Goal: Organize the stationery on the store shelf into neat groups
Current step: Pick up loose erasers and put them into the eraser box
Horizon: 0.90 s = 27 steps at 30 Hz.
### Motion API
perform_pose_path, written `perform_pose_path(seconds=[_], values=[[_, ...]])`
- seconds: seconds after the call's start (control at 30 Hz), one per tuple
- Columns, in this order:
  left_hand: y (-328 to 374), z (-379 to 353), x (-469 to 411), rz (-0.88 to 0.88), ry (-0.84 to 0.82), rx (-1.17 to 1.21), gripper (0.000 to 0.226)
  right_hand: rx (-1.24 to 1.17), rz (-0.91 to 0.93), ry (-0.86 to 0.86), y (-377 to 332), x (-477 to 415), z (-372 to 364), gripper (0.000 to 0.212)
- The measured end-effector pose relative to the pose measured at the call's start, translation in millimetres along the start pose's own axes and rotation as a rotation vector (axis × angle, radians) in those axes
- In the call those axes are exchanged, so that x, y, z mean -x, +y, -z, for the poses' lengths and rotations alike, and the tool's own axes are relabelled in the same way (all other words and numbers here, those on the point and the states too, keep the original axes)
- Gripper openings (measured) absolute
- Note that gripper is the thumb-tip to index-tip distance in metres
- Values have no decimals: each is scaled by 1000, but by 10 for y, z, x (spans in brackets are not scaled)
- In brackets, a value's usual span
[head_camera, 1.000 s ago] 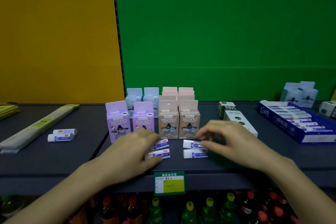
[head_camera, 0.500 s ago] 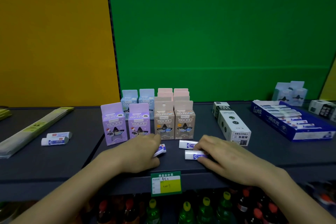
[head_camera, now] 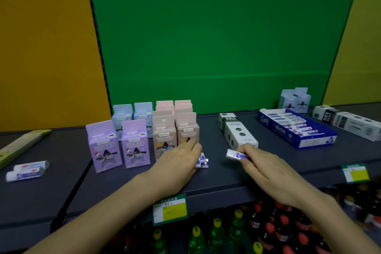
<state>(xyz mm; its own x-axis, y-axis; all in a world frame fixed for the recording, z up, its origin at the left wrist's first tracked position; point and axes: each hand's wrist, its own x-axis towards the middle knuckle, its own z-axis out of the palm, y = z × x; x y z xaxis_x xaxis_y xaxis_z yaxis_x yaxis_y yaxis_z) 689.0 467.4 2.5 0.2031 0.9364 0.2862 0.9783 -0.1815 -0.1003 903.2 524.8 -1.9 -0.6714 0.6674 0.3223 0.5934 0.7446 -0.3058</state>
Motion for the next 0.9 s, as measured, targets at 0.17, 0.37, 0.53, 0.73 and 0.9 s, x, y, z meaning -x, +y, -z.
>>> perform_pose_path(seconds=[0.17,0.37,0.53,0.73,0.9], values=[[17,-78,-78,-8,-42,-6,22,-81,-73,45,28,103,15,13],[-47,-175,-151,-53,-55,28,25,-107,-98,12,124,218,45,13],[43,-16,-170,-13,-46,-23,20,-140,-71,76,331,369,140,11],[436,230,-415,-36,48,111,21,-132,-14,164,844,605,397,9],[976,185,-808,-19,78,278,20,-140,-34,124,1390,875,759,12]])
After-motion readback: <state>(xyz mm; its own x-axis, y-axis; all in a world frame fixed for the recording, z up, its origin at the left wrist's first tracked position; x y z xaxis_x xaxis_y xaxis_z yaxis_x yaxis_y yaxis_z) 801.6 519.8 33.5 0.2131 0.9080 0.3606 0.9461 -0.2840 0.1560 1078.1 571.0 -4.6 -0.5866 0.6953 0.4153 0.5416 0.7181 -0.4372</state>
